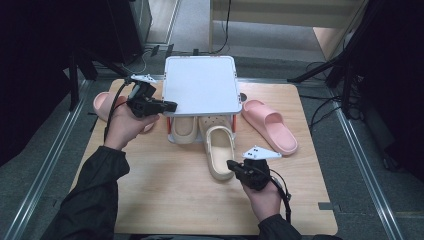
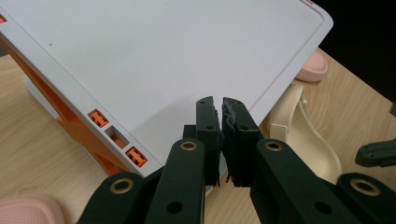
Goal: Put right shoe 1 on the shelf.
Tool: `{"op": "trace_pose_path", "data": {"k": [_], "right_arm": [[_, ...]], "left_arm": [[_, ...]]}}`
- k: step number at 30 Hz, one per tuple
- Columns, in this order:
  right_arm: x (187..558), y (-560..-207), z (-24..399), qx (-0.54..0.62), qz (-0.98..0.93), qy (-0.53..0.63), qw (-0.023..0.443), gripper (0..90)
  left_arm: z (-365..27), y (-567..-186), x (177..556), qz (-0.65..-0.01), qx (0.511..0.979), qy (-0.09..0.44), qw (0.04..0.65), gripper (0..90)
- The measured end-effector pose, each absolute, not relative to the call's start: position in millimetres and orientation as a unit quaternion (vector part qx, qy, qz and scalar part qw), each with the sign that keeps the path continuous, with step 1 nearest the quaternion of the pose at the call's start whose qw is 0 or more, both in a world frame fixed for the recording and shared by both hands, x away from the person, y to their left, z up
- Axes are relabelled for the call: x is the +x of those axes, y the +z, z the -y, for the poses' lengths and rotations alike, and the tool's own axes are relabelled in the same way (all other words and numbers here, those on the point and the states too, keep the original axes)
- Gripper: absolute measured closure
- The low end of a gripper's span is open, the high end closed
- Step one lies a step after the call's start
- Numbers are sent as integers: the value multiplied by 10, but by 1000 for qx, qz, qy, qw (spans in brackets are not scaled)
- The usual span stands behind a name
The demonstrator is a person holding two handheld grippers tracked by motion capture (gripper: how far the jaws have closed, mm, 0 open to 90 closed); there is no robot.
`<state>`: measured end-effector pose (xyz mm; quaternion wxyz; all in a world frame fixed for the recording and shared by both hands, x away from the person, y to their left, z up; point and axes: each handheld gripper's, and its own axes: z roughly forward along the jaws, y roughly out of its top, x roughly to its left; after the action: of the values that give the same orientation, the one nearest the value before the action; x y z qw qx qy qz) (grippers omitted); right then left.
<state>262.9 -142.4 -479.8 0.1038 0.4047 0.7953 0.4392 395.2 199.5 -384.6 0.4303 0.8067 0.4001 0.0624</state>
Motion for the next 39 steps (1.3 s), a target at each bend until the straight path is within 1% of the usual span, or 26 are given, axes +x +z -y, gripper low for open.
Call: {"op": "trace_pose_path", "data": {"k": [10, 16, 23, 35, 39], "right_arm": [[2397, -4999, 1456, 402, -809, 419, 97, 900], [2346, -5161, 1384, 400, -824, 392, 89, 900], [2439, -5178, 1372, 403, -824, 383, 108, 900], [2662, -5077, 1344, 406, -814, 401, 109, 900], [2748, -5067, 1316, 408, -812, 406, 98, 900]], "left_arm": [[-2001, -3847, 3956, -399, 807, 60, 432, 848], [-1995, -3846, 3960, -400, 807, 61, 431, 852], [-2000, -3850, 3960, -399, 806, 60, 432, 852], [-2000, -3860, 3957, -399, 804, 60, 437, 849], [-2007, -3865, 3960, -399, 803, 58, 439, 848]]}}
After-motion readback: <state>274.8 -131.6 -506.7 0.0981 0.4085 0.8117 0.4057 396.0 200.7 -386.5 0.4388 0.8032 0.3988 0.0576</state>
